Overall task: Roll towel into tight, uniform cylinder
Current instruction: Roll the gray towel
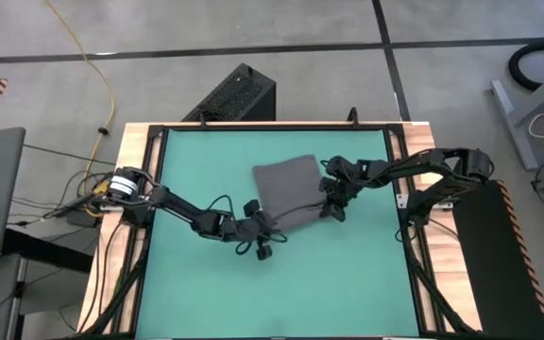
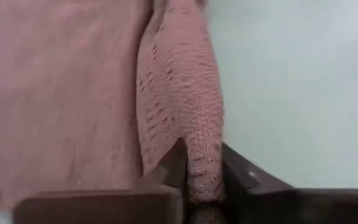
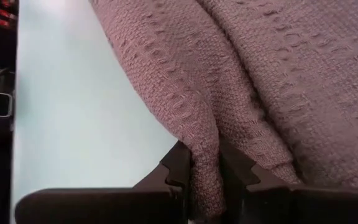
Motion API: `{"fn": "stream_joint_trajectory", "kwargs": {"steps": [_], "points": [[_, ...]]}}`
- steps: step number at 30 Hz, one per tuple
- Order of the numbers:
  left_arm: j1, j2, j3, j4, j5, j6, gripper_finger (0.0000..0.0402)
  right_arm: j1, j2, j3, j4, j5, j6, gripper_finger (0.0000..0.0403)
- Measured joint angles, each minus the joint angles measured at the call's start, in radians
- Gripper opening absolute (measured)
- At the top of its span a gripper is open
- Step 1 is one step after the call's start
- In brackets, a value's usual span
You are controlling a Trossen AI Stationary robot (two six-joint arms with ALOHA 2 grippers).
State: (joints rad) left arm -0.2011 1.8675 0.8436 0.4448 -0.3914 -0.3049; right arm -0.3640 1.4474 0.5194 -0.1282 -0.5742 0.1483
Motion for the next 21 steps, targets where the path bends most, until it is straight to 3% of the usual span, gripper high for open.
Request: {"fn": "stream_joint_trajectory", "kwargs": {"steps": [3, 7, 11, 15, 21], "points": [[0.055, 0.0, 0.0, -0.002, 0.111, -0.087, 0.0018, -0.009, -0.023, -0.001, -0.028, -0.004, 0.028, 0.0071], [0.134, -0.002, -0.025, 0.016, 0.259, -0.209, 0.0018, -0.014, -0.034, -0.001, -0.054, -0.002, 0.031, 0.0118], [0.174, -0.002, -0.047, 0.027, 0.321, -0.265, 0.0017, -0.026, -0.035, -0.001, -0.053, -0.004, 0.032, 0.0185], [0.206, -0.002, -0.047, 0.002, 0.371, -0.319, 0.0016, -0.066, -0.035, 0.032, -0.118, -0.031, -0.066, 0.0239], [0.268, -0.002, -0.047, -0.023, 0.496, -0.411, 0.0016, -0.088, -0.112, 0.081, -0.232, 0.027, -0.163, 0.0258]]}}
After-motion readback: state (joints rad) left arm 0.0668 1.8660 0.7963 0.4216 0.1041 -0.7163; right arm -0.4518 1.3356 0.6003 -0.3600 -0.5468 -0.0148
